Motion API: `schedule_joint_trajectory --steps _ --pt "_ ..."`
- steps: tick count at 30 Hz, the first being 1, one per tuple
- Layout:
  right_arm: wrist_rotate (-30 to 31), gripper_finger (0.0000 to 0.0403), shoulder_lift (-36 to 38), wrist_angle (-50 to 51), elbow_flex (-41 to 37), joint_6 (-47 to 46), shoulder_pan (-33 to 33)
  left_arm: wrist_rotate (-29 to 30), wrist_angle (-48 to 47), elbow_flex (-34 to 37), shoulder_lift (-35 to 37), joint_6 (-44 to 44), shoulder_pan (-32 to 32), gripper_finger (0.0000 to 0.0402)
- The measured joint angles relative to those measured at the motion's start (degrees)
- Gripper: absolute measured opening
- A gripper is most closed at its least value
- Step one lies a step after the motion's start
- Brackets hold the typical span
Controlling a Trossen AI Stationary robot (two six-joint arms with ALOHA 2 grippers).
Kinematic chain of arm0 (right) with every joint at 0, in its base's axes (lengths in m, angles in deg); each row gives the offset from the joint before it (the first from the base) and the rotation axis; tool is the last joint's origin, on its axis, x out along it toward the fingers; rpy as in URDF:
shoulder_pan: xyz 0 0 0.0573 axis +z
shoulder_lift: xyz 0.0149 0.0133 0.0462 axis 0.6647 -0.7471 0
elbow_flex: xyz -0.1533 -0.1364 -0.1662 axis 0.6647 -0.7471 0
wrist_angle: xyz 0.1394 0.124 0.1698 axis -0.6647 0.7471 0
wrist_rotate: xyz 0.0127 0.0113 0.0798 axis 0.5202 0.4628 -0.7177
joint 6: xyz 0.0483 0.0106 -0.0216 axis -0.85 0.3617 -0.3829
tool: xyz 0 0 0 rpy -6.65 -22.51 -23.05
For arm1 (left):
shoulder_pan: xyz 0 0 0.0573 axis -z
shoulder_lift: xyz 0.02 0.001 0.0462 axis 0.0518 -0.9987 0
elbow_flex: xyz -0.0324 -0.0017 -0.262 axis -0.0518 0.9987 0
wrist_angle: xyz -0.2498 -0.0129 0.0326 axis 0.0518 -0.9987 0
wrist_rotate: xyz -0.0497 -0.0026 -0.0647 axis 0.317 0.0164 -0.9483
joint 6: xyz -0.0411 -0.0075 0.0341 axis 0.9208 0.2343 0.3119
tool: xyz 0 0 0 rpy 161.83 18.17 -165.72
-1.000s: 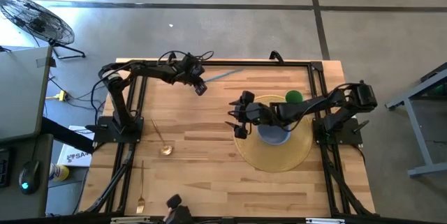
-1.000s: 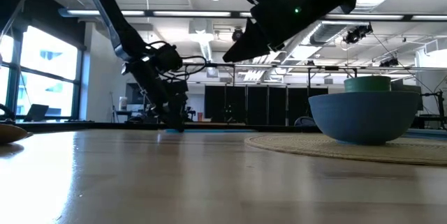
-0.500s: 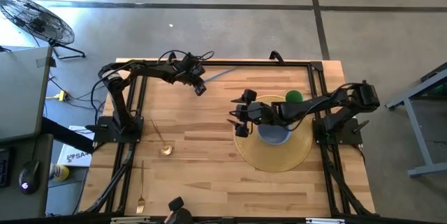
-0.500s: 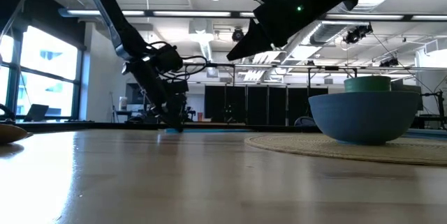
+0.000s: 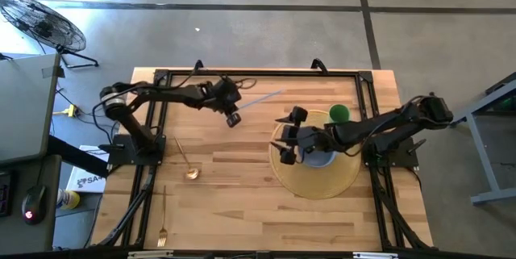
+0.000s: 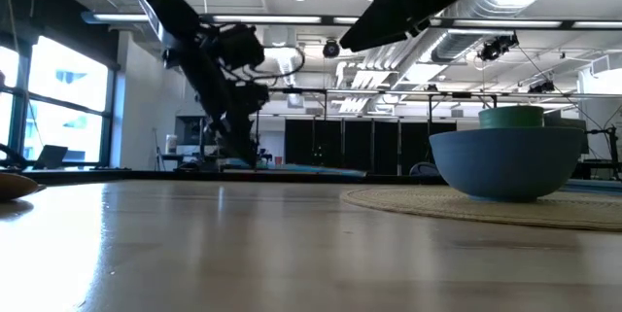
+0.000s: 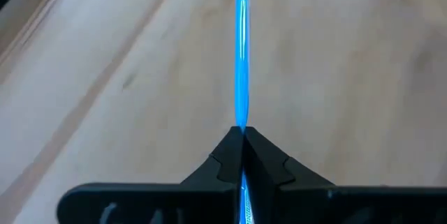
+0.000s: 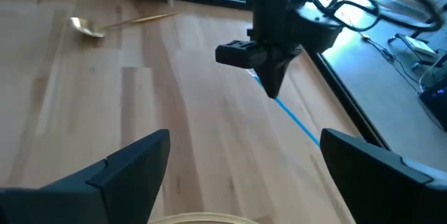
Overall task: Pick & Place Utensil
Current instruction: Put the blue straw into the green cup
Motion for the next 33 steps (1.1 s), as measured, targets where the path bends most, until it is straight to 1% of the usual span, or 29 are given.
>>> schedule_joint_trajectory --steps 7,10,13,15,18,22,26,29,33 --pt "3.5 0.0364 -0.2 1.9 -0.5 -3.6 4.1 7.0 -6.1 -0.2 6.3 6.3 7.2 0.0001" --pt "7.9 0.0364 -0.2 1.8 -1.8 -5.1 6.3 10.8 -9.8 -0.1 9.4 8.5 10.3 0.0001" --pt "13.4 0.0364 -0.2 0.3 -5.5 -8.5 9.0 14.8 -12.4 -0.1 12.6 11.5 13.8 0.0001" --pt "14.0 0.0364 -0.3 -3.9 -8.9 -12.0 10.6 17.5 -12.5 -0.1 14.3 14.5 16.8 0.0" --pt "14.0 0.0364 -0.3 -13.4 -14.0 -16.6 12.1 22.9 -11.6 -0.2 15.4 17.4 22.6 0.0" --pt "12.4 0.0364 -0.3 -27.8 -18.8 -18.3 11.9 29.4 -6.9 -0.2 15.3 17.4 30.2 0.0" --pt "10.1 0.0364 0.0 -39.9 -20.5 -17.9 10.6 36.1 -1.3 -0.2 15.3 15.2 36.4 0.0" --pt "10.7 0.0364 1.0 -43.7 -20.0 -19.0 8.9 41.7 3.4 -0.2 15.3 13.1 40.2 0.0" --pt "13.0 0.0364 3.9 -45.0 -18.5 -19.5 6.7 43.9 5.8 -0.2 15.3 11.8 43.1 0.0"
